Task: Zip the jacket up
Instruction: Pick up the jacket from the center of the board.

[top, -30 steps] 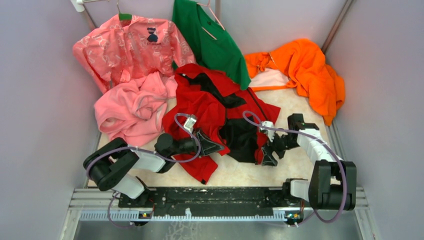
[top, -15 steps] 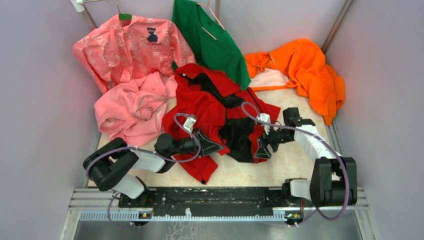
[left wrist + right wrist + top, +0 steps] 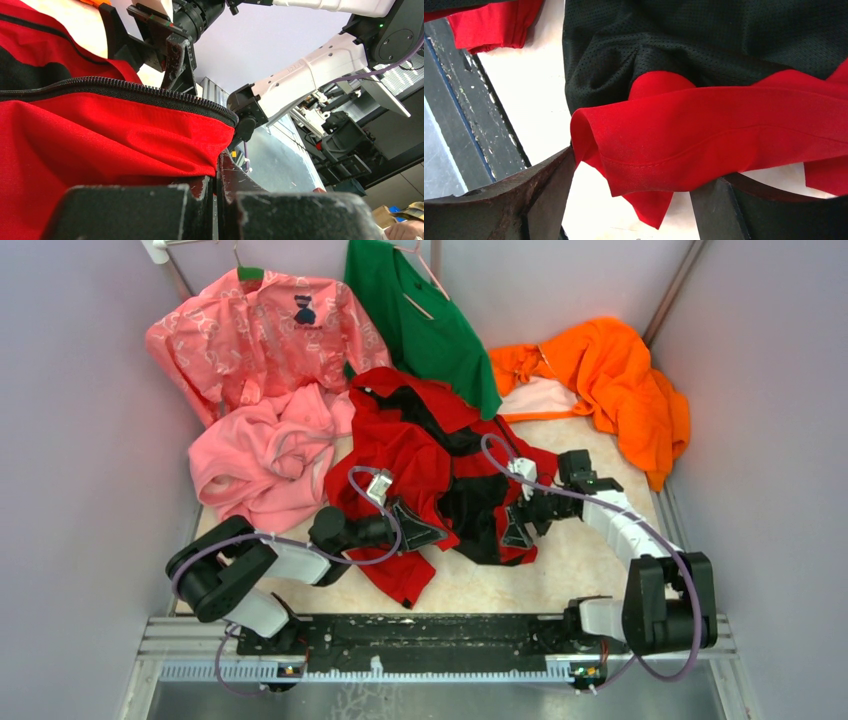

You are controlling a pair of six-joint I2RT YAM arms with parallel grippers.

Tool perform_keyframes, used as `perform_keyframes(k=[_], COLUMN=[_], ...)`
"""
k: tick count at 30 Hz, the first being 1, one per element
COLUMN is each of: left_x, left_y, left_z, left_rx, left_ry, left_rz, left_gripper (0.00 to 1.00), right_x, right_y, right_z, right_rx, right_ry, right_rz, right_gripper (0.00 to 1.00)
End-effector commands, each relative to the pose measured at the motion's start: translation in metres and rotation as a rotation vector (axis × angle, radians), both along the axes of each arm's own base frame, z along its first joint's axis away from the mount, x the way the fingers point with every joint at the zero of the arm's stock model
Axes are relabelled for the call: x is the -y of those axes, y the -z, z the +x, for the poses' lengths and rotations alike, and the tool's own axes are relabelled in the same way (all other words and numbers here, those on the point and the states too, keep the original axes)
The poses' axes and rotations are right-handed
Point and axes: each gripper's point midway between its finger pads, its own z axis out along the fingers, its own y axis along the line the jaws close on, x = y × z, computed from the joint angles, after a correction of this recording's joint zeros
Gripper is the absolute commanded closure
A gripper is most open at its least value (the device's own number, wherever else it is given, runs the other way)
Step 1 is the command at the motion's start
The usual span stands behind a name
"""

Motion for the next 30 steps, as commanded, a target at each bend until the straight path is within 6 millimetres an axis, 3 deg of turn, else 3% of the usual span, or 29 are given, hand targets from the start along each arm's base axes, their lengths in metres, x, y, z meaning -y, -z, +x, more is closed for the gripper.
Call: perform_keyframes(k=[1, 3, 7, 13, 19, 24, 30], left_x=[0.000, 0.000, 0.001, 0.001, 0.001, 0.003, 0.005], left_y=[-0.010, -0.011, -0.011, -0.008, -0.008, -0.005, 0.008], left_z=[-0.001, 0.001, 0.001, 0.001, 0.000, -0.002, 0.004], left_rx=[0.040, 0.040, 0.039, 0.034, 0.042, 0.047, 0.046], left_ry=[0.010, 0.008, 0.009, 0.009, 0.017, 0.031, 0.011], left_rz=[-0.031, -0.033, -0.034, -0.029, -0.026, -0.016, 0.032], left_gripper=[1.00, 1.00, 1.00, 1.00, 1.00, 1.00, 1.00], right_x=[-0.008, -0.009, -0.008, -0.014, -0.028, -0.038, -0.047], right_y=[0.005, 0.008, 0.009, -0.004, -0.026, -0.046, -0.071], right_z=[0.005, 0.007, 0.011, 0.011, 0.001, -0.007, 0.008], right_rx=[0.036, 0.035, 0.037, 0.088, 0.138, 0.178, 0.239], right_ry=[-0.012, 0.001, 0.015, -0.022, -0.118, -0.196, -0.201], right_rz=[-0.040, -0.057, -0.066, -0.024, 0.081, 0.159, 0.218], right_gripper=[0.21, 0.22, 0.35, 0.71, 1.00, 1.00, 1.00])
